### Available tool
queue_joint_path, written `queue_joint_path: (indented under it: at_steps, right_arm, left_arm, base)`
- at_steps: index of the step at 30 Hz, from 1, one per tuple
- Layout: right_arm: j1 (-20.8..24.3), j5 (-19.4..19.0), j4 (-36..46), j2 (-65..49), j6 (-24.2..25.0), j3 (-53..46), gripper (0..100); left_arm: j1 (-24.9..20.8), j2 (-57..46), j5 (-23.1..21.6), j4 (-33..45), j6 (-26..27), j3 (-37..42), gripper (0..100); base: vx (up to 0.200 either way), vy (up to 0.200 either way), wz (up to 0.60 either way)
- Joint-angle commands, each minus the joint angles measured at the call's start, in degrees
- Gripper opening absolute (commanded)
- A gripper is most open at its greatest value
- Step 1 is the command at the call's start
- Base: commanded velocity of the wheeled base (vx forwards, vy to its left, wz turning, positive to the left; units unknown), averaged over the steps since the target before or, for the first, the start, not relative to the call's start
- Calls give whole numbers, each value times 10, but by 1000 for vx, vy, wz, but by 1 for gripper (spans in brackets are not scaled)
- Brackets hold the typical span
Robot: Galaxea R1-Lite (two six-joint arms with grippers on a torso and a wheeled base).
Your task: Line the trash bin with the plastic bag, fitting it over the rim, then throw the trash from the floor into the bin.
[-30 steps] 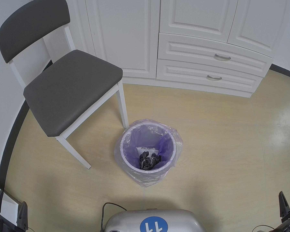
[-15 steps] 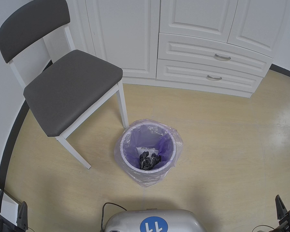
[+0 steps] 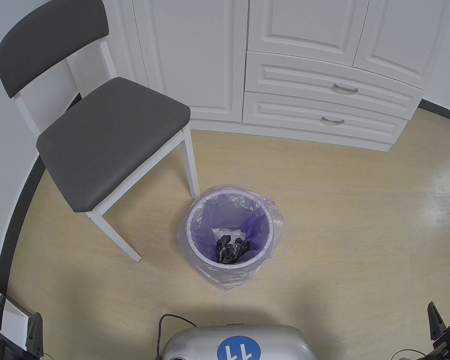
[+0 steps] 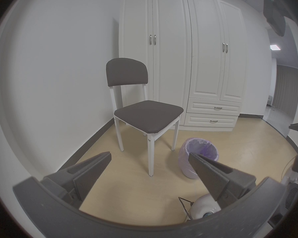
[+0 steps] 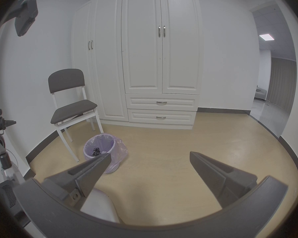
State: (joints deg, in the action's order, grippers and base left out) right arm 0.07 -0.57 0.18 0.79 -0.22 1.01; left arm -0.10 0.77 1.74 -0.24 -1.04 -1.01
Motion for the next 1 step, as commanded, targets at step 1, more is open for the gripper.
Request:
queue_joint_path:
  at_steps: [1]
  right_arm:
    - [0,0,0,-8,0,-10,100]
  left_arm:
    - [0,-8,0,0,0,10,100]
  base:
    - [0,0,0]
